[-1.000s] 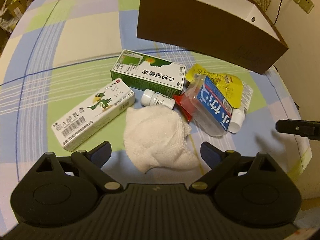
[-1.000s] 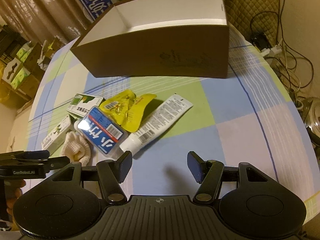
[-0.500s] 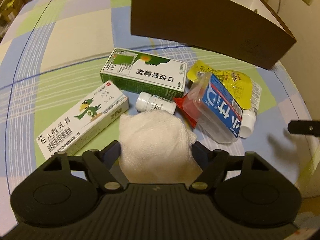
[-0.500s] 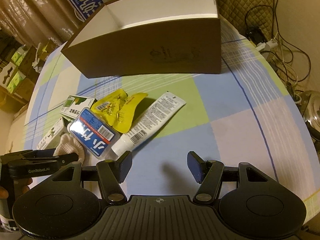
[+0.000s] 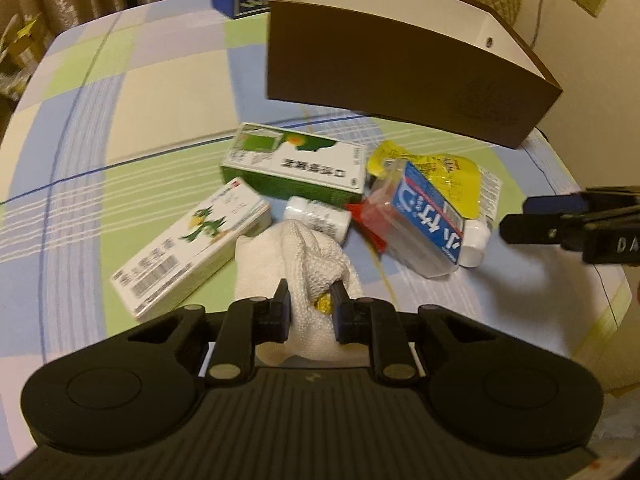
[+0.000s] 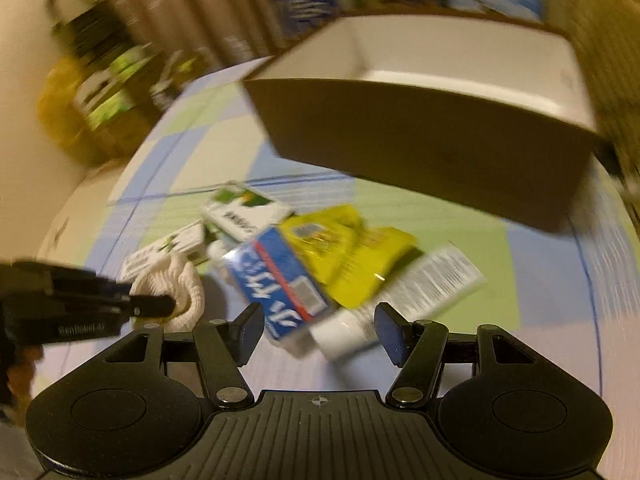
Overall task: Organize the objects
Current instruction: 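Grasp the white cloth with the left gripper while the right grasps the blue floss box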
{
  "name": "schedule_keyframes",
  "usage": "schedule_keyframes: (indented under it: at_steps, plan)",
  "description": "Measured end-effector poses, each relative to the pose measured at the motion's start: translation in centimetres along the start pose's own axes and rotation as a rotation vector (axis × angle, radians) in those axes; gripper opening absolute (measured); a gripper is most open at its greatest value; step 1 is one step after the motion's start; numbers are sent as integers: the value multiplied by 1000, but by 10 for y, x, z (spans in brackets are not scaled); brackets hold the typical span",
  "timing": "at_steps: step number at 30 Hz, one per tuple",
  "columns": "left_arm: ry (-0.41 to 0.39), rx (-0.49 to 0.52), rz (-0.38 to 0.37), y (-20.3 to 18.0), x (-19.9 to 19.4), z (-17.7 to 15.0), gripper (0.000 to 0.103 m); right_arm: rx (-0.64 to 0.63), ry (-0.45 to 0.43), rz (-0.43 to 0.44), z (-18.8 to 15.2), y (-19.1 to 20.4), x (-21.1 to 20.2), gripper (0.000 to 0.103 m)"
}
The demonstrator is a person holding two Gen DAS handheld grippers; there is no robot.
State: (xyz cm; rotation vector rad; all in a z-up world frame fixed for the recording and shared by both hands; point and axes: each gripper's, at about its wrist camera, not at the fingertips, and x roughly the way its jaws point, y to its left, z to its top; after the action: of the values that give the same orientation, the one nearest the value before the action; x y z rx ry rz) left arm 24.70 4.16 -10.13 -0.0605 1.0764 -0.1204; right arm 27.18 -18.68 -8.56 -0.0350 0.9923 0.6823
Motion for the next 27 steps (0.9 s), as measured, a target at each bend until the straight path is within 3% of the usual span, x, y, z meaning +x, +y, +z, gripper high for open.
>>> schedule_keyframes:
  at_steps: [12, 17, 27]
  plan:
    - [-28, -111, -7, 32, -31, -8, 16, -277, 36, 4, 10, 36, 54, 59]
    - [-46, -134, -12, 43, -39, -7, 16, -335, 57, 20, 11, 39, 71, 59]
    - [-60, -123, -38, 54, -41, 0, 16, -412, 49, -46, 4, 51, 82, 56]
